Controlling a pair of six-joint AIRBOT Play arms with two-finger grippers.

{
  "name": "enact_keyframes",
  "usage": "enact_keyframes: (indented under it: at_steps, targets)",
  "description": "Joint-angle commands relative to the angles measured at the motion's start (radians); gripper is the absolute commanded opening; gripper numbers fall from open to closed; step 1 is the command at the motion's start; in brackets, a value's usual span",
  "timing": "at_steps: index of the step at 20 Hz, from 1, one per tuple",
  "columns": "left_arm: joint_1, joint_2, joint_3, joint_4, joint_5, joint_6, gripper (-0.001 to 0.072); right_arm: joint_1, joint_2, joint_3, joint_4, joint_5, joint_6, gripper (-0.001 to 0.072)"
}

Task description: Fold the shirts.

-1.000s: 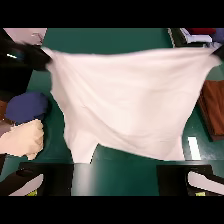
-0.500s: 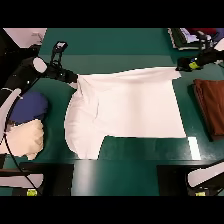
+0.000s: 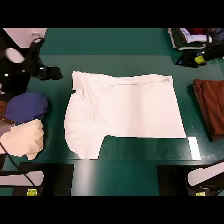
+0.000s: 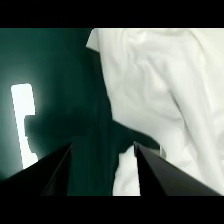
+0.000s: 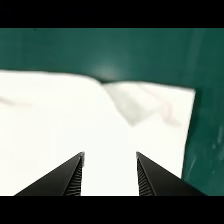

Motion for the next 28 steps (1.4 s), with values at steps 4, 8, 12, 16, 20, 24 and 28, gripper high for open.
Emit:
enact_keyframes:
  at_steps: [4,8,12,16,20,24,28]
  targets:
    - [0.124,0.283,-0.32,-0.075,-0.175,0.021,0.0466,-0.088,0.259,-0.363,0.169,0.091,-0.095,0.0386]
    - [0.124,0.388,-0.6,-0.157,-0.124,0.021,0.0465,-0.097,0.38,-0.525,0.263,0.078,-0.133,0.0386]
    - [0.124,0.383,-0.697,-0.19,-0.031,0.021,0.0465,-0.097,0.462,-0.622,0.268,0.078,-0.154,0.0385]
    - [0.124,0.378,-0.762,-0.197,-0.001,0.032,0.0465,-0.097,0.506,-0.661,0.267,0.072,-0.158,0.0385]
    - [0.121,0.378,-0.853,-0.252,0.064,0.061,0.0463,-0.097,0.506,-0.643,0.269,0.069,-0.158,0.0384]
    - [0.114,0.378,-0.873,-0.288,0.1,0.092,0.0366,-0.097,0.506,-0.643,0.269,0.062,-0.157,0.0384]
    - [0.114,0.356,-0.876,-0.295,0.106,0.091,0.0366,-0.097,0.506,-0.643,0.269,0.063,-0.157,0.0384]
